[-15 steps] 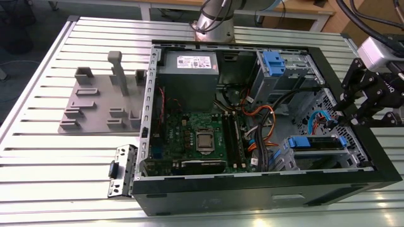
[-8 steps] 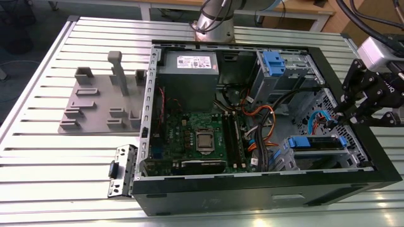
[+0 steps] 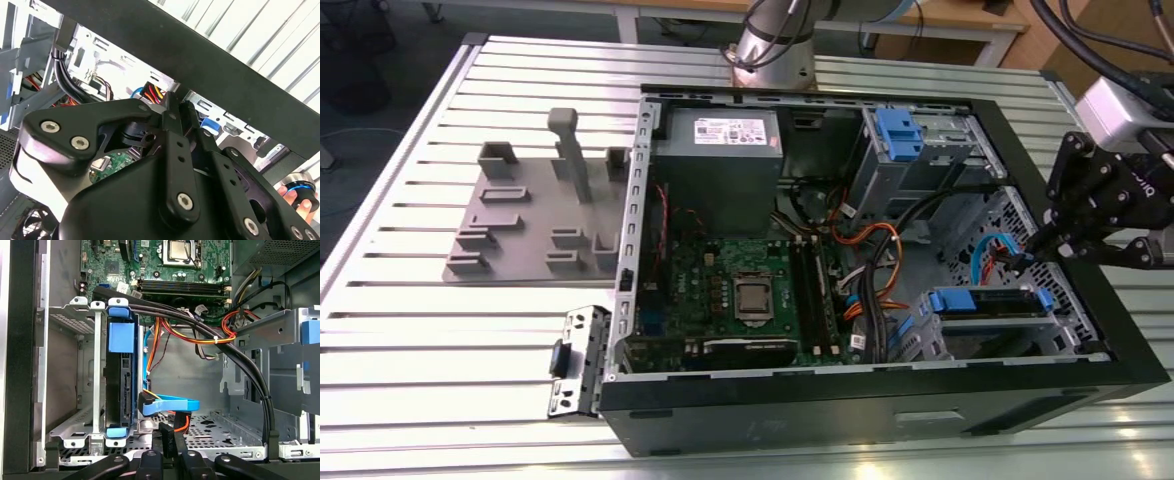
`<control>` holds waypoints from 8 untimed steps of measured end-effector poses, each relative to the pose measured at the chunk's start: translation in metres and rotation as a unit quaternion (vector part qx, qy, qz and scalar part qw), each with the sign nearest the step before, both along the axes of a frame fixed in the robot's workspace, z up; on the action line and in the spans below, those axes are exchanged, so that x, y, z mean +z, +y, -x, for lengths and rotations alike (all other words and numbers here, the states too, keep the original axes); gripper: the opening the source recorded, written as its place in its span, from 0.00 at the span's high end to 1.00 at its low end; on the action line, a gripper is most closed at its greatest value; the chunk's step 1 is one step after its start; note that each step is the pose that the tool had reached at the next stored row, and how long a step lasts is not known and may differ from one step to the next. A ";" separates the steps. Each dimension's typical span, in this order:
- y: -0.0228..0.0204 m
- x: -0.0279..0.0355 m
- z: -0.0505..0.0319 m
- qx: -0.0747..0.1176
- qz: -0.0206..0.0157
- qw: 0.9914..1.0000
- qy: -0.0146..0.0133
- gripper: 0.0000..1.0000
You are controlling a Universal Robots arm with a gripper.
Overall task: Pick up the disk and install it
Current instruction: 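Insert the first disk wire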
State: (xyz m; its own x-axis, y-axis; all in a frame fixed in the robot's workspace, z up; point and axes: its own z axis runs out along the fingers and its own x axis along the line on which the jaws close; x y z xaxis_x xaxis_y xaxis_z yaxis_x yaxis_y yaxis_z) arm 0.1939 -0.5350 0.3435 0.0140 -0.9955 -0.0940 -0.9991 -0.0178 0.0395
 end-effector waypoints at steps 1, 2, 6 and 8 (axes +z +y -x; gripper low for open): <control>0.0000 0.0000 0.0000 0.000 0.000 1.000 0.000 0.80; 0.0000 0.0000 0.0000 0.000 0.000 1.000 0.000 0.80; 0.0001 0.0011 0.0000 0.000 0.001 1.000 0.000 0.80; 0.0001 0.0085 -0.0001 0.000 0.001 1.000 -0.001 0.80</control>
State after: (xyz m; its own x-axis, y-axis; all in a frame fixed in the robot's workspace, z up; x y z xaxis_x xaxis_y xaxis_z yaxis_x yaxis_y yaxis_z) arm 0.1940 -0.5349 0.3521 0.0144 -0.9956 -0.0928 -0.9991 -0.0179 0.0379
